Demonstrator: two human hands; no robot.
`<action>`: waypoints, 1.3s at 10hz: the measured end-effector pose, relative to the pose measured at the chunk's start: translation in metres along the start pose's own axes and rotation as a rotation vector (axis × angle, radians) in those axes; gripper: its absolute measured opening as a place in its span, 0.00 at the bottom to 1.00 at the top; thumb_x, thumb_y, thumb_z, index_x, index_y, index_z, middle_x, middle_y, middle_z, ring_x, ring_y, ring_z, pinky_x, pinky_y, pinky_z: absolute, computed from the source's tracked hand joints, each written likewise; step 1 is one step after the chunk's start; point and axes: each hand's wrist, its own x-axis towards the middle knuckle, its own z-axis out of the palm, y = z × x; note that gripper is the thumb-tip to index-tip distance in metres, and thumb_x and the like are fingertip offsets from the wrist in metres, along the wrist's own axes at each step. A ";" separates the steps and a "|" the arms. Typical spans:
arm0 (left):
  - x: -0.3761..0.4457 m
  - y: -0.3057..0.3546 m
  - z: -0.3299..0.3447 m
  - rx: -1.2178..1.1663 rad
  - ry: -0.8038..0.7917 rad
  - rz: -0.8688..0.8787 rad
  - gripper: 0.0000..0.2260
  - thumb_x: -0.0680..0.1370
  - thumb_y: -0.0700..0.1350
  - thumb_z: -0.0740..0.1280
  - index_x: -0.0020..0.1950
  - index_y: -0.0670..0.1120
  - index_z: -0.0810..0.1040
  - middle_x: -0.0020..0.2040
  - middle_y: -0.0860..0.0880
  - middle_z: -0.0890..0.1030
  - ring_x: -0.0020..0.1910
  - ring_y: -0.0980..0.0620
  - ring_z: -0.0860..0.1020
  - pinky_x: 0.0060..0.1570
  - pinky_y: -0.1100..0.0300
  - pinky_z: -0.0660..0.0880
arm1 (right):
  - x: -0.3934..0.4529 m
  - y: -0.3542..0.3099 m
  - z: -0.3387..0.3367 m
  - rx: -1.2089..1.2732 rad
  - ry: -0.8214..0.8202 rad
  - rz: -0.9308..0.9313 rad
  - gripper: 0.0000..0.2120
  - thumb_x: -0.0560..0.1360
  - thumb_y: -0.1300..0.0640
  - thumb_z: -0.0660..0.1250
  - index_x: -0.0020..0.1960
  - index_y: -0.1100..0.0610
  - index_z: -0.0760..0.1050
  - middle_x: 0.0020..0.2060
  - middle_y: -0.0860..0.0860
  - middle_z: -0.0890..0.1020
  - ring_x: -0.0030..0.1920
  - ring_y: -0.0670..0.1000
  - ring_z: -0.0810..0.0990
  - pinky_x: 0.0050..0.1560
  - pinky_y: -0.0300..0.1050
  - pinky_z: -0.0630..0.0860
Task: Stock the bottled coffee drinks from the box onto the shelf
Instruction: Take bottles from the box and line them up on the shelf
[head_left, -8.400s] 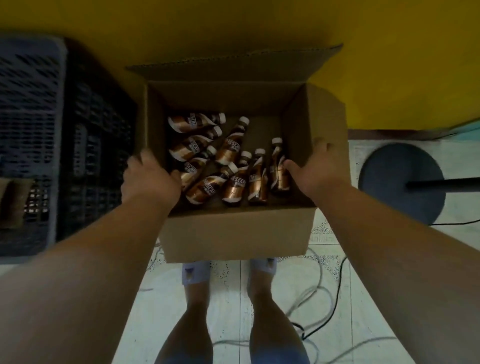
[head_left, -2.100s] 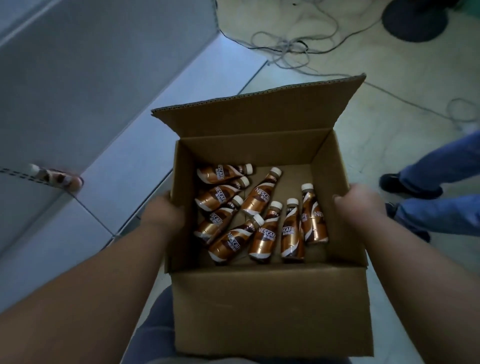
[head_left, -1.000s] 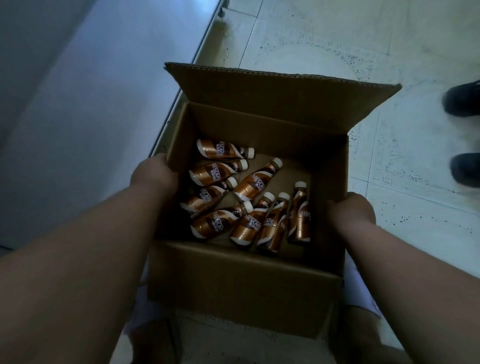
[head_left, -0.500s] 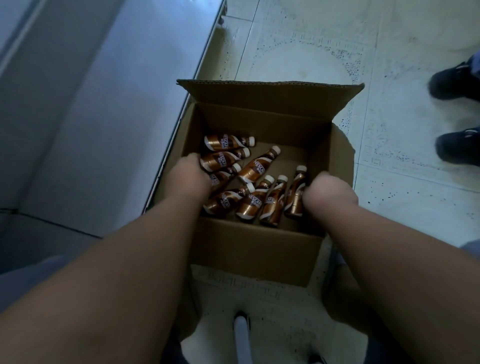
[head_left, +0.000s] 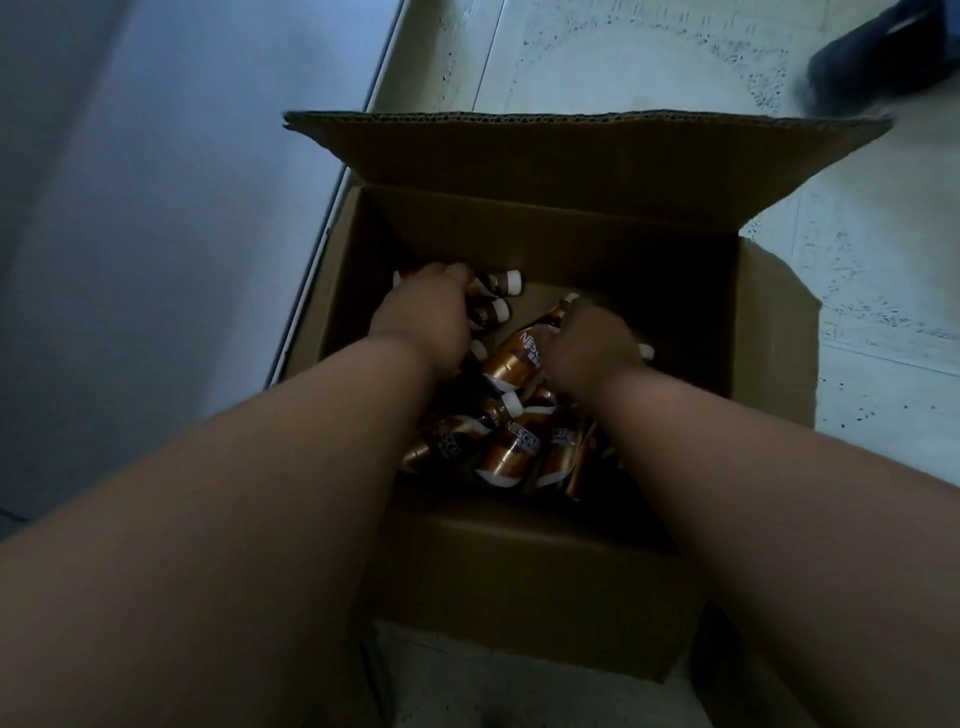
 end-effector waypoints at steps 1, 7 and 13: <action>0.039 -0.001 0.014 0.071 -0.037 0.050 0.18 0.79 0.43 0.63 0.69 0.51 0.70 0.65 0.45 0.74 0.63 0.44 0.73 0.61 0.45 0.72 | 0.032 -0.001 0.005 0.064 0.004 0.048 0.17 0.79 0.53 0.62 0.64 0.62 0.72 0.60 0.59 0.78 0.60 0.59 0.77 0.52 0.46 0.71; 0.076 -0.006 0.053 0.560 0.042 0.277 0.17 0.78 0.45 0.61 0.66 0.43 0.69 0.64 0.40 0.73 0.64 0.39 0.67 0.61 0.44 0.63 | 0.080 0.009 0.039 0.608 -0.009 0.189 0.19 0.75 0.51 0.69 0.62 0.60 0.76 0.59 0.59 0.81 0.59 0.61 0.79 0.61 0.54 0.75; -0.149 0.018 -0.160 -0.429 0.239 0.017 0.14 0.77 0.50 0.69 0.61 0.49 0.74 0.53 0.50 0.79 0.52 0.49 0.76 0.48 0.55 0.71 | -0.158 -0.060 -0.134 0.487 0.013 -0.452 0.13 0.74 0.51 0.72 0.55 0.53 0.76 0.47 0.50 0.82 0.47 0.49 0.81 0.43 0.44 0.78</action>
